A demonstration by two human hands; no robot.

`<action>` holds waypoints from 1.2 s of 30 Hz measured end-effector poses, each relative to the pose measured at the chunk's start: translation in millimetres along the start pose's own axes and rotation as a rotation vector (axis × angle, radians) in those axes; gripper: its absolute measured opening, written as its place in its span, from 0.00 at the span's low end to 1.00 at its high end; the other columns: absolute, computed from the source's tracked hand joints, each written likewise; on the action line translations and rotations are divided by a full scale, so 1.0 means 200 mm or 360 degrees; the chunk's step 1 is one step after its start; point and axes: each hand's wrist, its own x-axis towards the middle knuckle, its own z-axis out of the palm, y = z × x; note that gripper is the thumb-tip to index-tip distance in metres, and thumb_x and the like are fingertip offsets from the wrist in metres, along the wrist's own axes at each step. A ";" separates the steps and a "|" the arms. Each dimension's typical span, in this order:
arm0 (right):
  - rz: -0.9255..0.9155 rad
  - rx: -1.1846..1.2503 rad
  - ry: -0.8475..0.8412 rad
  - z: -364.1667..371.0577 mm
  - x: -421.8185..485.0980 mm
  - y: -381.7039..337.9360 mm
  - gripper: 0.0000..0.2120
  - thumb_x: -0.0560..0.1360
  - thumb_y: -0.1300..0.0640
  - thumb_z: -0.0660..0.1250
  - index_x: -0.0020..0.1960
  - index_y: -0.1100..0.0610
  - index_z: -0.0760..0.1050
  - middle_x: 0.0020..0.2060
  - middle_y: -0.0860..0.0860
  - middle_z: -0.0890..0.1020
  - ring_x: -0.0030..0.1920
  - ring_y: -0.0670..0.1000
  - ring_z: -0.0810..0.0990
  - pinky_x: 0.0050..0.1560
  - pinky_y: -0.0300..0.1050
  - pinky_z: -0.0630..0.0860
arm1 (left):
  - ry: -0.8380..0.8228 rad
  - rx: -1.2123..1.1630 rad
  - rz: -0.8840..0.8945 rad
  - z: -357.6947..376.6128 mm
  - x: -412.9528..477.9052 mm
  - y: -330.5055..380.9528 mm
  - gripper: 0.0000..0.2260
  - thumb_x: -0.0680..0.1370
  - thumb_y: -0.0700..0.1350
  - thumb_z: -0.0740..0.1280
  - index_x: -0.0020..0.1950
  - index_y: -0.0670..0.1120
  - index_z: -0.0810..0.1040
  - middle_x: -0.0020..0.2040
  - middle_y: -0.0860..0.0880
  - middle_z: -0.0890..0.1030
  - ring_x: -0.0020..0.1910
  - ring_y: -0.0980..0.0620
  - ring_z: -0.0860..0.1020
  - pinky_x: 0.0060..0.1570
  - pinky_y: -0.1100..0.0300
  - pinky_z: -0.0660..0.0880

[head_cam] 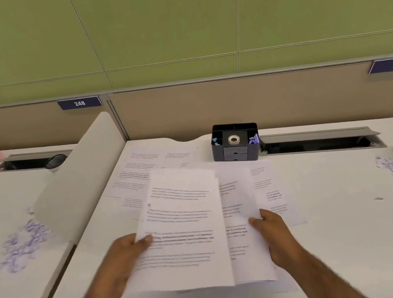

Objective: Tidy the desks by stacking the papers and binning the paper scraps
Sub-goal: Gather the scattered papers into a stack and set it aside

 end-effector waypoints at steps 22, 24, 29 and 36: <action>-0.0165 -0.0332 -0.0529 0.16 -0.02 -0.18 0.15 0.80 0.55 0.69 0.66 0.54 0.77 0.57 0.54 0.85 0.57 0.59 0.85 0.60 0.65 0.79 | -0.0113 -0.0381 0.0274 0.40 0.18 -0.06 0.07 0.79 0.42 0.72 0.57 0.45 0.83 0.50 0.45 0.88 0.47 0.45 0.87 0.46 0.50 0.84; -0.0253 -0.0418 -0.0427 0.16 0.00 -0.16 0.13 0.80 0.59 0.69 0.64 0.54 0.79 0.55 0.53 0.86 0.55 0.57 0.86 0.59 0.64 0.80 | 0.0010 -0.0293 0.0410 0.45 0.17 -0.07 0.03 0.79 0.42 0.72 0.51 0.48 0.84 0.44 0.49 0.88 0.42 0.49 0.87 0.37 0.59 0.82; -0.0398 -0.0483 -0.0185 0.15 0.00 -0.15 0.11 0.78 0.61 0.69 0.58 0.50 0.82 0.51 0.47 0.87 0.54 0.53 0.85 0.57 0.56 0.82 | 0.0042 -0.0325 0.0598 0.51 0.18 -0.13 0.07 0.78 0.41 0.72 0.54 0.50 0.83 0.47 0.55 0.88 0.48 0.56 0.86 0.43 0.65 0.80; -0.0416 -0.0612 -0.0286 0.11 0.02 -0.12 0.19 0.76 0.63 0.68 0.63 0.48 0.78 0.54 0.46 0.86 0.57 0.51 0.83 0.59 0.56 0.82 | 0.0085 -0.0285 0.0529 0.49 0.24 -0.22 0.15 0.71 0.46 0.80 0.57 0.50 0.84 0.49 0.52 0.87 0.48 0.51 0.86 0.42 0.55 0.84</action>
